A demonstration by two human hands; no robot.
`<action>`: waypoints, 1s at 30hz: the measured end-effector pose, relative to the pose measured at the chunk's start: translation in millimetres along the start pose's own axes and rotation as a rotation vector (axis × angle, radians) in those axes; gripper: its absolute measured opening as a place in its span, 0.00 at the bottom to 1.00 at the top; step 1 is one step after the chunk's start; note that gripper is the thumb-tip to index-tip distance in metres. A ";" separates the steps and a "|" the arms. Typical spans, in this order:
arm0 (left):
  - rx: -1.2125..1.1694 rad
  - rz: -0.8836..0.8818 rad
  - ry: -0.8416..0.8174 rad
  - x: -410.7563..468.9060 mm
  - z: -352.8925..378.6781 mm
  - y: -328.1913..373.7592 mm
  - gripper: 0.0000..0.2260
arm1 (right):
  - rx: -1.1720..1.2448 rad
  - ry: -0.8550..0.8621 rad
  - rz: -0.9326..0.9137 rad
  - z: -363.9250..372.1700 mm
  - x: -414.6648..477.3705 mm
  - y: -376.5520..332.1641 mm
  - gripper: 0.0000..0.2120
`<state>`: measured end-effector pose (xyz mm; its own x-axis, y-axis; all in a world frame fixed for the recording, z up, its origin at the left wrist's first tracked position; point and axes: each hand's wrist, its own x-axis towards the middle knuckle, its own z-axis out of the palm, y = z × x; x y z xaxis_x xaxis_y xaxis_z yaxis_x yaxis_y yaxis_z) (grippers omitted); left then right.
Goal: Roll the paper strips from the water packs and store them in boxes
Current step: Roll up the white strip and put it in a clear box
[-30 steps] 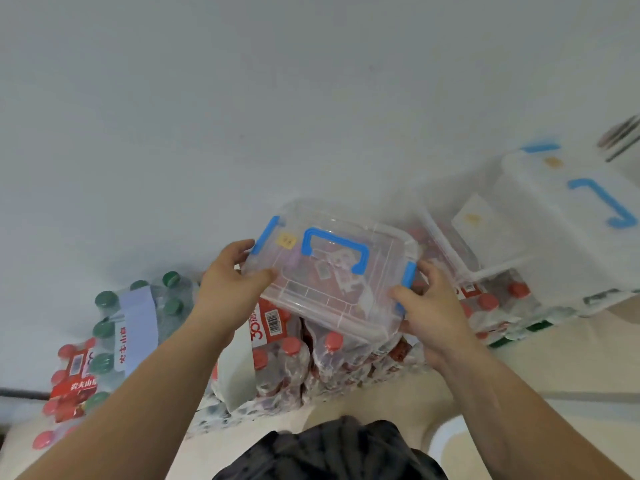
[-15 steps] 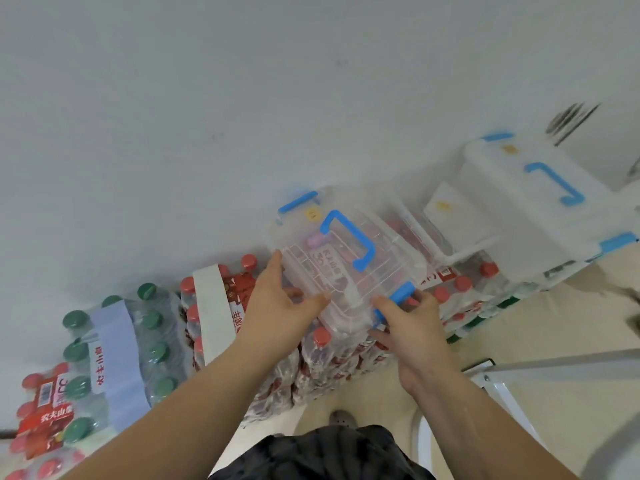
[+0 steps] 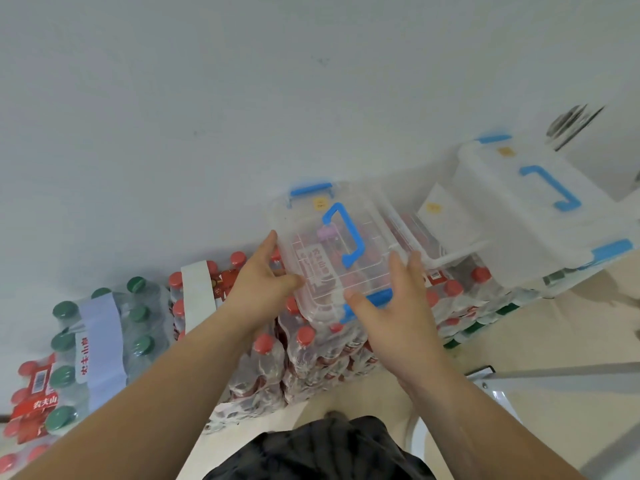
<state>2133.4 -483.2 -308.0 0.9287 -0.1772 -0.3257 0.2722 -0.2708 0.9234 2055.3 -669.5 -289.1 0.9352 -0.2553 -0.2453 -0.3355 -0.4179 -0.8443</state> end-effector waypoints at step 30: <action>0.574 -0.137 0.364 -96.1 -243.0 -139.3 0.23 | -0.723 -0.467 -0.242 275.4 40.7 -78.3 0.25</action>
<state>2067.5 -198.5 -355.9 0.9481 0.1963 -0.2501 0.3102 -0.7433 0.5927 2150.7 -407.1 -364.2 0.8874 0.2263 -0.4017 0.0354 -0.9021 -0.4300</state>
